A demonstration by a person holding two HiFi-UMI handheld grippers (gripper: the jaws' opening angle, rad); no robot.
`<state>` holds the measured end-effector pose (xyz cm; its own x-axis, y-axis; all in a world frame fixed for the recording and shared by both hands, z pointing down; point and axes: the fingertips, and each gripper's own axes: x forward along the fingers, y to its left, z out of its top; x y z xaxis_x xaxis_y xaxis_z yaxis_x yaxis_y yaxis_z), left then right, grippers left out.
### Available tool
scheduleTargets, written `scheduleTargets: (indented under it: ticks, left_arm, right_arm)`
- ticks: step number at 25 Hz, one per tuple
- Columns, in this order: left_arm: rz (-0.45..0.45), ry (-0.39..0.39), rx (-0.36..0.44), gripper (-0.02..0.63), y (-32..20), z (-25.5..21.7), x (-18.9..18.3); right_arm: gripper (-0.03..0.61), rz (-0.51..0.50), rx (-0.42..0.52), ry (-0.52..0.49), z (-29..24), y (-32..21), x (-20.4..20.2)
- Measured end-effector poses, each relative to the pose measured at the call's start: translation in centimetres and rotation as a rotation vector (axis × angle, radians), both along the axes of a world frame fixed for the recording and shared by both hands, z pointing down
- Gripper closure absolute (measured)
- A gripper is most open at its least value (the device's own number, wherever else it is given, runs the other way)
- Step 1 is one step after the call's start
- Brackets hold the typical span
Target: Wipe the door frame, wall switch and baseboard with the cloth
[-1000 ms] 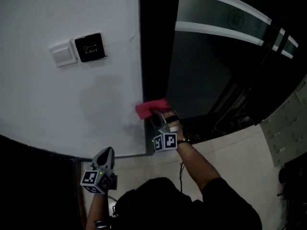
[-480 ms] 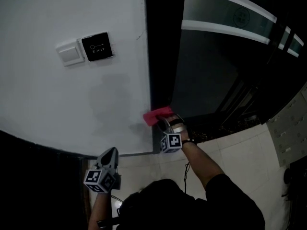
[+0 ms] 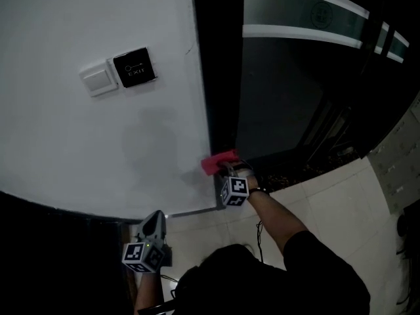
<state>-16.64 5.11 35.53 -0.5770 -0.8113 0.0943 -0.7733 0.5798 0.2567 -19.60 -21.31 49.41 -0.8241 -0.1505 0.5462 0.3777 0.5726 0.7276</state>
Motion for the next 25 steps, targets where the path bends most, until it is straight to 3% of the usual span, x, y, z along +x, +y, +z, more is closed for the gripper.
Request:
scheduleTargets:
  ticks: [6, 11, 18, 25]
  left_arm:
    - [0.106, -0.015, 0.006, 0.614, -2.3, -0.1, 0.6]
    - [0.221, -0.012, 0.016, 0.614, -7.4, 0.5, 2.3]
    - [0.313, -0.019, 0.033, 0.614, -18.9, 1.4, 9.3]
    - [0.243, -0.008, 0.058, 0.614, -30.9, 1.0, 18.9]
  right_arm:
    - [0.515, 0.146, -0.32, -0.19, -5.4, 0.9, 4.2]
    - [0.515, 0.22, -0.599, -0.374, -9.5, -0.2, 12.3]
    - [0.517, 0.151, -0.719, -0.576, -13.4, -8.5, 25.0]
    - [0.517, 0.103, -0.787, -0.595, -15.0, -19.8, 36.9]
